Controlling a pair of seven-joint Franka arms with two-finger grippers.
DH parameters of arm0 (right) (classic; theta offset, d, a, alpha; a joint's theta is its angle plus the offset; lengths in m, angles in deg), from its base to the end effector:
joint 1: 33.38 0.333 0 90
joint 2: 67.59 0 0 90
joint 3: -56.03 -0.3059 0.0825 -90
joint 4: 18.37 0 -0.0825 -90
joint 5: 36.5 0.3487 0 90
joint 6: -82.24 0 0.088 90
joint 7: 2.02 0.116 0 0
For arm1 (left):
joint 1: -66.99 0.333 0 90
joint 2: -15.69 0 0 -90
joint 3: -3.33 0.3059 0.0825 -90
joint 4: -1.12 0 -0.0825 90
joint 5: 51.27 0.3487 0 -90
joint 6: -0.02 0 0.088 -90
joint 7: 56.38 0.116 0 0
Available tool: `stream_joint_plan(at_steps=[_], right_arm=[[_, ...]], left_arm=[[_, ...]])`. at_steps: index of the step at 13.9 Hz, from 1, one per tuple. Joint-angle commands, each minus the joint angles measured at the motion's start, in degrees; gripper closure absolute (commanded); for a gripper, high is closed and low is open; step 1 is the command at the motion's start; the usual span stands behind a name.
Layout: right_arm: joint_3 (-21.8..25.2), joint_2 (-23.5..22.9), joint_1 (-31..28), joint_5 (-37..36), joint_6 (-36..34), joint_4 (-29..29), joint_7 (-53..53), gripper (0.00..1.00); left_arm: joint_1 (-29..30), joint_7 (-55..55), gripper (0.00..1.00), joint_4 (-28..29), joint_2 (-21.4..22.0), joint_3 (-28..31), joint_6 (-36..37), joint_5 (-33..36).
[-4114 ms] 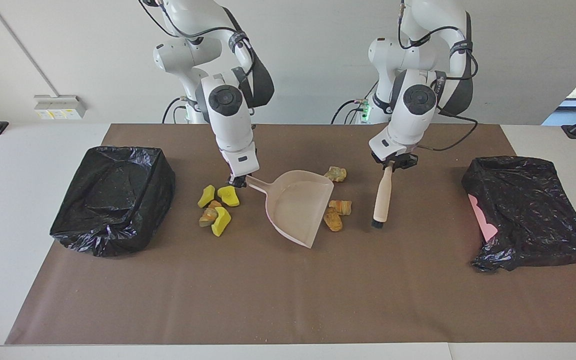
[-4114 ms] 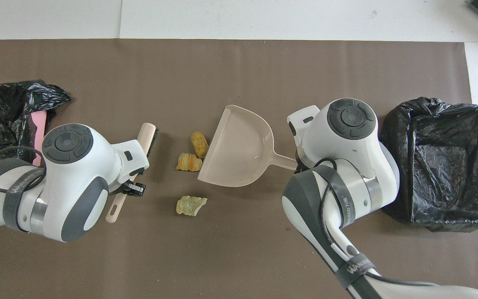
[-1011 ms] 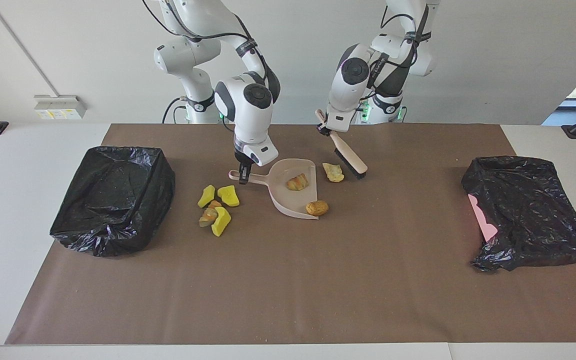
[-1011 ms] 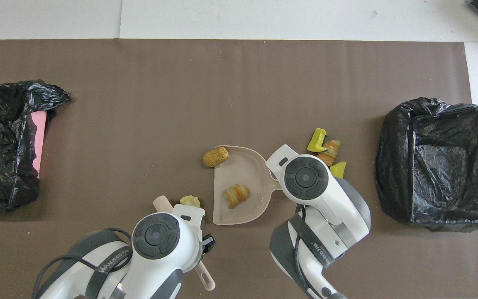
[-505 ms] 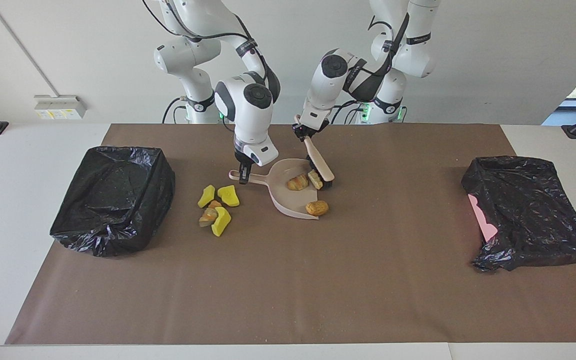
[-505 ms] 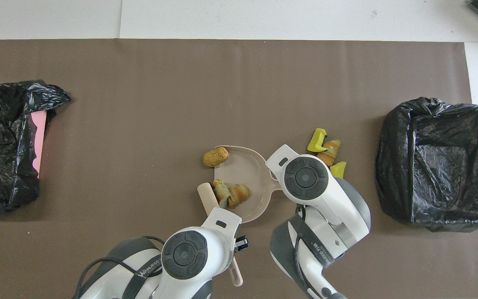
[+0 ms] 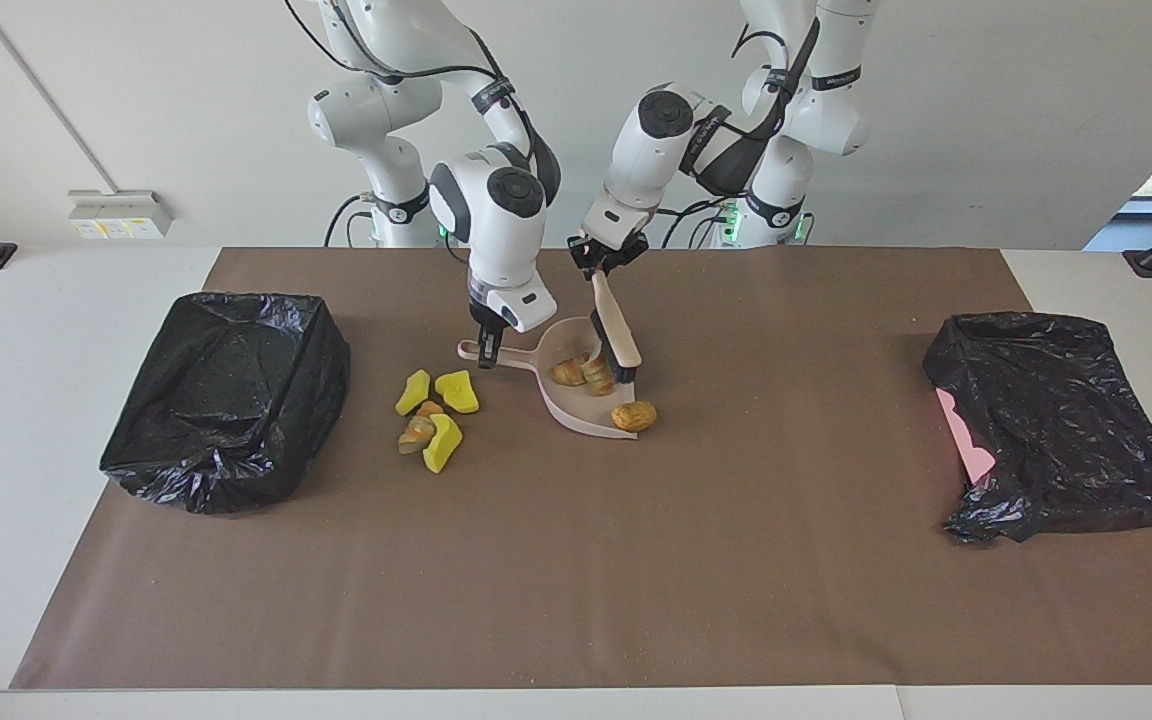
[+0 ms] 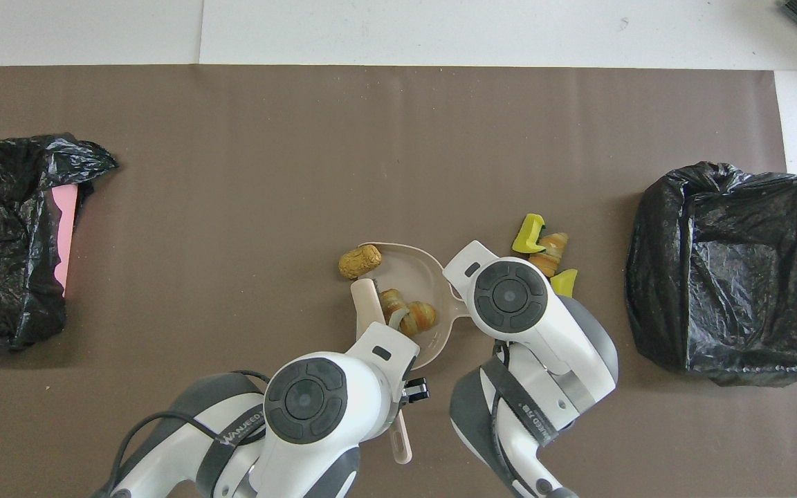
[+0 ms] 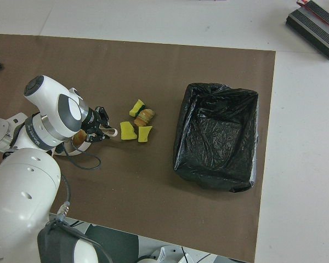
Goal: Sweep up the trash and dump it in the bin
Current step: 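Sweep the remaining tan piece into the dustpan with the brush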
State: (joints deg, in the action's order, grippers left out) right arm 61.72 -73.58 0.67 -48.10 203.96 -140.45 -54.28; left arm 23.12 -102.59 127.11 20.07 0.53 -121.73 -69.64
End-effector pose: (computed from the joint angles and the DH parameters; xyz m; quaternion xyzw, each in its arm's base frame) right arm 0.4576 0.2356 0.3547 0.7198 0.6864 -0.0722 0.0747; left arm 0.3232 -0.3670 0.4182 0.9878 0.0799 -0.0962 0.0933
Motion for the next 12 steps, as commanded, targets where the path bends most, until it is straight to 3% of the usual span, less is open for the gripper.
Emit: stream_joint_plan(at_steps=[1, 7, 10, 12], right_arm=[[-0.33, -0.16, -0.13, -1.41, 1.50, -0.62, 0.50, 1.00], [-0.33, -0.16, -0.13, -1.41, 1.59, -0.71, 0.76, 1.00], [-0.33, -0.16, -0.13, -1.41, 1.59, -0.62, 0.85, 1.00], [-0.33, -0.16, -0.13, -1.41, 1.59, -0.71, 0.85, 1.00]], left_arm=[[5.80, 8.39, 1.00, -4.35, 0.89, 0.17, 11.51, -0.26], [18.20, 35.09, 1.00, -2.51, -2.44, 0.17, 11.02, 5.45], [18.31, 37.86, 1.00, 0.03, -5.08, 0.08, 5.06, 6.07], [15.86, 37.86, 1.00, 0.22, -4.56, -0.10, 5.21, 6.07]])
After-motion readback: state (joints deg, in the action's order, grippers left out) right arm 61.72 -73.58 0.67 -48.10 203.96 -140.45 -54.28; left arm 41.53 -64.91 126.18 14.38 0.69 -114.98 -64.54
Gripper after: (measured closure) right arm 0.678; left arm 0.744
